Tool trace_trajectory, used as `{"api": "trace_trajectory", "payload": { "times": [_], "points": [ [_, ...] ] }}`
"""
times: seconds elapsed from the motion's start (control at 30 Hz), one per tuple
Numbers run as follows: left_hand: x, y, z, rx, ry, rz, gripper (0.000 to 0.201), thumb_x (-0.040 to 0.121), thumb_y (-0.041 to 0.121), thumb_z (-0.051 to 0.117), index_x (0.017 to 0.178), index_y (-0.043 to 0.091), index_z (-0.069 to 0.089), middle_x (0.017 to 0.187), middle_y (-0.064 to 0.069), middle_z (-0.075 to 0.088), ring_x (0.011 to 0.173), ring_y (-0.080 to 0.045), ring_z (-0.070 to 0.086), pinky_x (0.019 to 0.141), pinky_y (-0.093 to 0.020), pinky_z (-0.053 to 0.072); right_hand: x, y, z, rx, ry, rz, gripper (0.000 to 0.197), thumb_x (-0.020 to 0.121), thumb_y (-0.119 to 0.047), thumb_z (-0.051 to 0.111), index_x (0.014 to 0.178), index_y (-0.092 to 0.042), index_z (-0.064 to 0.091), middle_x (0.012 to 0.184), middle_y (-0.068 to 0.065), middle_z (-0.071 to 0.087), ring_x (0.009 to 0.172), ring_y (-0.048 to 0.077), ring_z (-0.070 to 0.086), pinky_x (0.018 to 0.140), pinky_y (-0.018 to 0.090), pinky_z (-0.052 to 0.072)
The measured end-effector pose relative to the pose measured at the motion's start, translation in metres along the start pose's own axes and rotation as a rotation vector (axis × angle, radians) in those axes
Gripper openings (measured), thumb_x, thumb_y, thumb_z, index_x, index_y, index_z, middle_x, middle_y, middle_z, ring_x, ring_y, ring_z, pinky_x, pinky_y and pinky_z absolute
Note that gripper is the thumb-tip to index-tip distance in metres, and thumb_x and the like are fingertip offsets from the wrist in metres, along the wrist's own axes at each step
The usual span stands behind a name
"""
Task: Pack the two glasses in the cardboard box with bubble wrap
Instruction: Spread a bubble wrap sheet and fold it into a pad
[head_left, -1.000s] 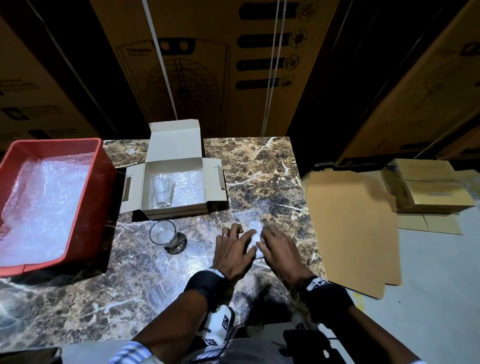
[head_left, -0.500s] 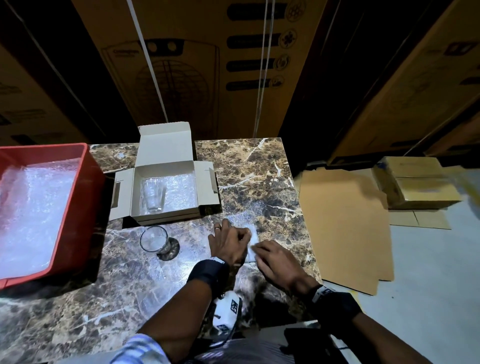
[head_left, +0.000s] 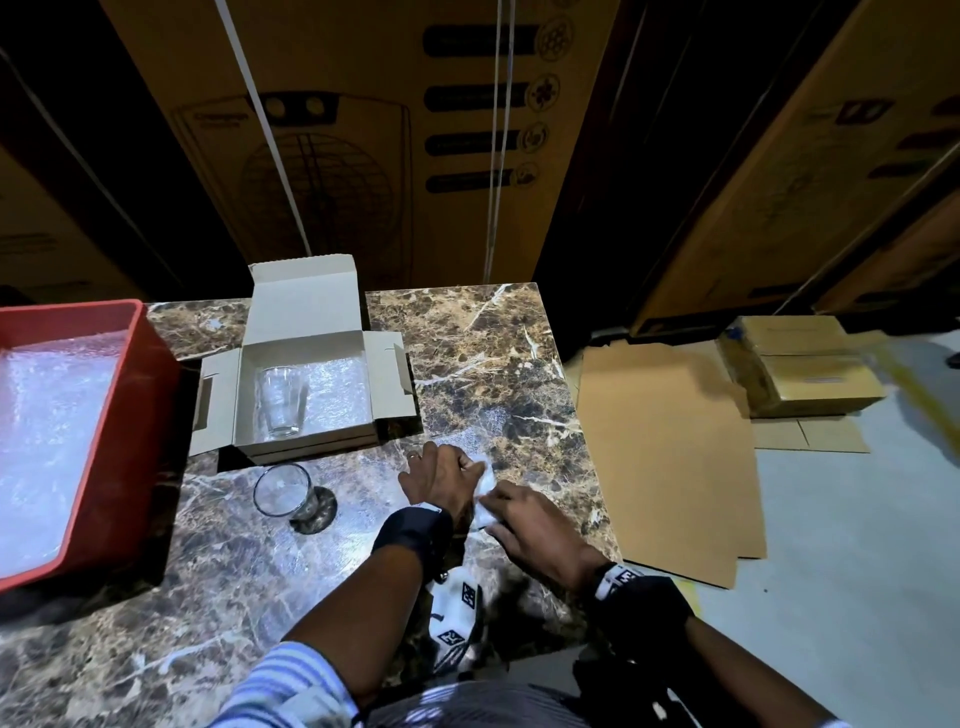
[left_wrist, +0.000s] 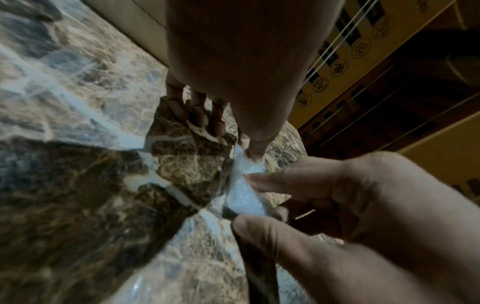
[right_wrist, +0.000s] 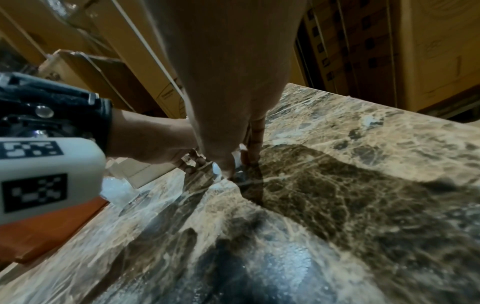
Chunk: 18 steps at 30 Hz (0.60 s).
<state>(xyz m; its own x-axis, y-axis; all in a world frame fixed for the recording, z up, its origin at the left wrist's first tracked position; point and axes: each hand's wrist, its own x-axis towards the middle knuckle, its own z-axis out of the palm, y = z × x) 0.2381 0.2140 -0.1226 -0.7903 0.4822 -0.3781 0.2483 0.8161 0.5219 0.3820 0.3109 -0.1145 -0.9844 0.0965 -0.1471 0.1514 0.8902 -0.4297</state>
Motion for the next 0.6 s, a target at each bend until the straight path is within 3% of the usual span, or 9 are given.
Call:
{"api": "trace_trajectory", "payload": {
  "times": [0.13, 0.23, 0.33, 0.47, 0.6],
  "points": [
    [-0.003, -0.002, 0.003, 0.003, 0.023, 0.035, 0.03, 0.096, 0.054, 0.061, 0.096, 0.024, 0.057, 0.129, -0.006, 0.053, 0.126, -0.033, 0.045, 0.107, -0.044, 0.03, 0.001, -0.004, 0.003, -0.005, 0.008, 0.029, 0.04, 0.095, -0.014, 0.053, 0.134, -0.017, 0.06, 0.115, 0.003, 0.056, 0.099, 0.023, 0.056, 0.084, 0.039, 0.05],
    [-0.008, -0.008, 0.002, 0.003, 0.074, 0.12, 0.021, 0.092, 0.046, 0.066, 0.092, 0.026, 0.066, 0.116, -0.004, 0.056, 0.115, -0.034, 0.052, 0.1, -0.043, 0.04, 0.001, -0.003, 0.008, 0.01, 0.033, 0.033, 0.046, 0.086, -0.007, 0.049, 0.128, -0.015, 0.062, 0.108, 0.004, 0.058, 0.096, 0.023, 0.055, 0.083, 0.038, 0.051],
    [-0.015, -0.022, -0.001, -0.001, 0.134, 0.377, 0.017, 0.087, 0.028, 0.068, 0.102, 0.023, 0.071, 0.109, -0.002, 0.052, 0.105, -0.028, 0.051, 0.091, -0.043, 0.047, 0.001, -0.005, 0.01, 0.091, 0.095, 0.066, 0.041, 0.086, -0.009, 0.049, 0.123, -0.014, 0.065, 0.105, 0.003, 0.059, 0.094, 0.02, 0.053, 0.08, 0.03, 0.045],
    [-0.027, -0.04, -0.001, 0.072, 0.077, 0.722, 0.045, 0.076, 0.018, 0.058, 0.12, 0.023, 0.068, 0.121, 0.003, 0.057, 0.108, -0.025, 0.05, 0.087, -0.042, 0.05, 0.003, -0.006, 0.009, 0.146, 0.144, 0.099, 0.033, 0.092, -0.017, 0.048, 0.12, -0.016, 0.066, 0.096, -0.001, 0.056, 0.09, 0.015, 0.047, 0.079, 0.032, 0.045],
    [-0.041, -0.054, 0.005, 0.097, -0.002, 0.749, 0.058, 0.083, 0.033, 0.064, 0.139, 0.023, 0.06, 0.132, 0.005, 0.063, 0.116, -0.021, 0.051, 0.094, -0.042, 0.048, 0.001, -0.006, 0.017, 0.109, 0.108, 0.116, 0.035, 0.094, -0.029, 0.044, 0.123, -0.024, 0.062, 0.095, -0.007, 0.055, 0.09, 0.01, 0.044, 0.081, 0.034, 0.049]
  ]
}}
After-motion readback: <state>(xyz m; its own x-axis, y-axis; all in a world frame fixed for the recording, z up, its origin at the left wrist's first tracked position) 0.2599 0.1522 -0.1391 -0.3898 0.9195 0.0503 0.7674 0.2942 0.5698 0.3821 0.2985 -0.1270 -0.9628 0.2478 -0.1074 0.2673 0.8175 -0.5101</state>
